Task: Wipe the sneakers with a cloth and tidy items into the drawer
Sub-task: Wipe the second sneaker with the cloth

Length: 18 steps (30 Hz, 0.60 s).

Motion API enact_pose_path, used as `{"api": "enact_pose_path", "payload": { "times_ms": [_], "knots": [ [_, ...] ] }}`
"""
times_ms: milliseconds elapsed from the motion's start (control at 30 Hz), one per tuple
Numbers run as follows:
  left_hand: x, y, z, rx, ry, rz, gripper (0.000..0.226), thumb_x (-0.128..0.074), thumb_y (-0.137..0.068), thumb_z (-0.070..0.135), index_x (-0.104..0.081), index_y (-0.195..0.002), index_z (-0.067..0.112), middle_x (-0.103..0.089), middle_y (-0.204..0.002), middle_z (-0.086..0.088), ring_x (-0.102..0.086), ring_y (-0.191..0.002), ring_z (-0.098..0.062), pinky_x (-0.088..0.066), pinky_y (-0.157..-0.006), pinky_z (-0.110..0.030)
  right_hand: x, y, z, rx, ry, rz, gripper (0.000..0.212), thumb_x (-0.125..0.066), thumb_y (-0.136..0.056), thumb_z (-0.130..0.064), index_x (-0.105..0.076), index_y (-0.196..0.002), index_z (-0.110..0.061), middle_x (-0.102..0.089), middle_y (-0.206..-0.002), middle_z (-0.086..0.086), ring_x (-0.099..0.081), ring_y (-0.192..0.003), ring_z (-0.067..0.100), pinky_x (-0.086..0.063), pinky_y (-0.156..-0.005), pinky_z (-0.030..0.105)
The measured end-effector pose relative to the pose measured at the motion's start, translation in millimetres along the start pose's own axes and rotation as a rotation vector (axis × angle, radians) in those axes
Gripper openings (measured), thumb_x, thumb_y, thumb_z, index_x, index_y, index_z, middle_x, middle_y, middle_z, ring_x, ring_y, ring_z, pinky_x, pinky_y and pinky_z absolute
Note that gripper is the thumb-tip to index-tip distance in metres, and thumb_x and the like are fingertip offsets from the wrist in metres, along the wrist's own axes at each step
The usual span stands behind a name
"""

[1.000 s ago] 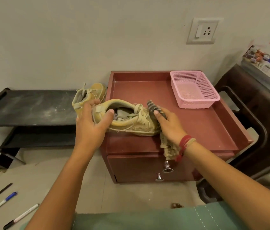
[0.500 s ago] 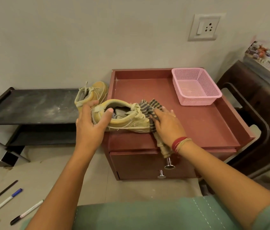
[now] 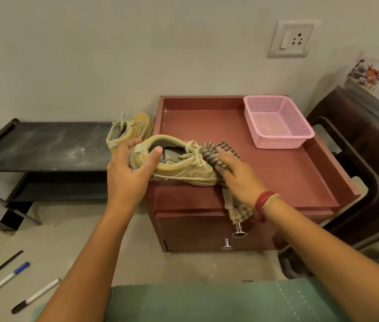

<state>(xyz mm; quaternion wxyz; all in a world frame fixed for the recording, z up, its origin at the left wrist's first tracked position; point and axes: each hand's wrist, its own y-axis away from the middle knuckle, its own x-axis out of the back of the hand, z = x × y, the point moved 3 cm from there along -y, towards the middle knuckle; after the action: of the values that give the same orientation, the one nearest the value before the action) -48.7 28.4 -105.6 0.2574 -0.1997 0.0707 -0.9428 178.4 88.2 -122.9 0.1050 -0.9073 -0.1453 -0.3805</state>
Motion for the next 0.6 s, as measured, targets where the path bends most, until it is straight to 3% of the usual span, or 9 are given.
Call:
{"api": "enact_pose_path", "payload": {
  "times_ms": [67,133,233,300,400,433,500,600],
  "knots": [
    [4,-1,1,-0.018,0.022,0.023,0.054,-0.061,-0.072,0.065,-0.056,-0.115,0.032,-0.062,-0.106,0.008,-0.062,-0.098,-0.012,-0.055,-0.085,-0.043,-10,13,-11,0.079,-0.057,-0.058,0.043,-0.043,-0.098,-0.011,-0.040,-0.141,-0.017,-0.034,-0.150,-0.004,-0.018,-0.144,0.014,-0.012,-0.115,0.024],
    [7,-2,3,-0.050,0.041,0.026,0.051,-0.063,-0.073,0.059,-0.058,-0.114,0.029,-0.062,-0.101,0.007,-0.063,-0.091,-0.014,-0.056,-0.080,-0.041,-8,12,-2,0.101,0.161,-0.068,0.049,-0.041,-0.097,-0.007,-0.037,-0.143,-0.023,-0.029,-0.152,-0.008,-0.017,-0.144,0.016,-0.010,-0.118,0.033],
    [8,-1,6,-0.071,0.046,0.036,0.050,-0.065,-0.073,0.057,-0.058,-0.113,0.028,-0.061,-0.099,0.007,-0.063,-0.088,-0.012,-0.057,-0.076,-0.039,7,-5,25,-0.030,0.499,0.038,0.053,-0.037,-0.095,-0.004,-0.035,-0.143,-0.027,-0.031,-0.153,-0.004,-0.021,-0.144,0.022,-0.009,-0.118,0.041],
    [6,-1,4,-0.068,0.046,0.044,0.049,-0.066,-0.073,0.058,-0.057,-0.113,0.031,-0.061,-0.102,0.005,-0.063,-0.094,-0.017,-0.056,-0.080,-0.044,7,-7,25,-0.072,0.394,0.078,0.050,-0.037,-0.096,-0.007,-0.038,-0.141,-0.027,-0.038,-0.150,0.000,-0.028,-0.141,0.024,-0.013,-0.117,0.039],
    [6,-3,0,-0.072,0.037,0.046,0.047,-0.066,-0.072,0.061,-0.055,-0.112,0.039,-0.061,-0.109,0.004,-0.060,-0.104,-0.026,-0.053,-0.084,-0.052,-14,14,-5,0.072,0.024,0.034,0.048,-0.042,-0.096,-0.007,-0.040,-0.142,-0.023,-0.036,-0.147,-0.007,-0.026,-0.139,0.011,-0.016,-0.115,0.023],
    [7,-2,-1,-0.074,0.036,0.043,0.047,-0.066,-0.072,0.061,-0.054,-0.113,0.039,-0.060,-0.110,0.003,-0.059,-0.105,-0.026,-0.053,-0.085,-0.052,-20,23,-12,0.109,0.019,0.014,0.050,-0.042,-0.096,-0.006,-0.038,-0.143,-0.022,-0.035,-0.146,-0.009,-0.023,-0.140,0.008,-0.014,-0.114,0.019],
    [8,-1,1,-0.085,0.035,0.040,0.046,-0.066,-0.073,0.059,-0.054,-0.112,0.039,-0.060,-0.110,0.003,-0.060,-0.103,-0.024,-0.053,-0.084,-0.051,-19,23,-10,0.161,0.183,0.029,0.058,-0.038,-0.094,-0.001,-0.029,-0.146,-0.023,-0.030,-0.152,-0.007,-0.020,-0.143,0.013,-0.010,-0.116,0.025],
    [7,1,2,-0.087,0.028,0.044,0.050,-0.067,-0.071,0.063,-0.053,-0.113,0.039,-0.059,-0.111,0.004,-0.059,-0.105,-0.025,-0.053,-0.085,-0.051,-2,0,17,0.015,0.373,0.049,0.065,-0.035,-0.090,0.003,-0.025,-0.148,-0.026,-0.023,-0.156,-0.005,-0.021,-0.144,0.020,-0.008,-0.118,0.036]
  ]
}}
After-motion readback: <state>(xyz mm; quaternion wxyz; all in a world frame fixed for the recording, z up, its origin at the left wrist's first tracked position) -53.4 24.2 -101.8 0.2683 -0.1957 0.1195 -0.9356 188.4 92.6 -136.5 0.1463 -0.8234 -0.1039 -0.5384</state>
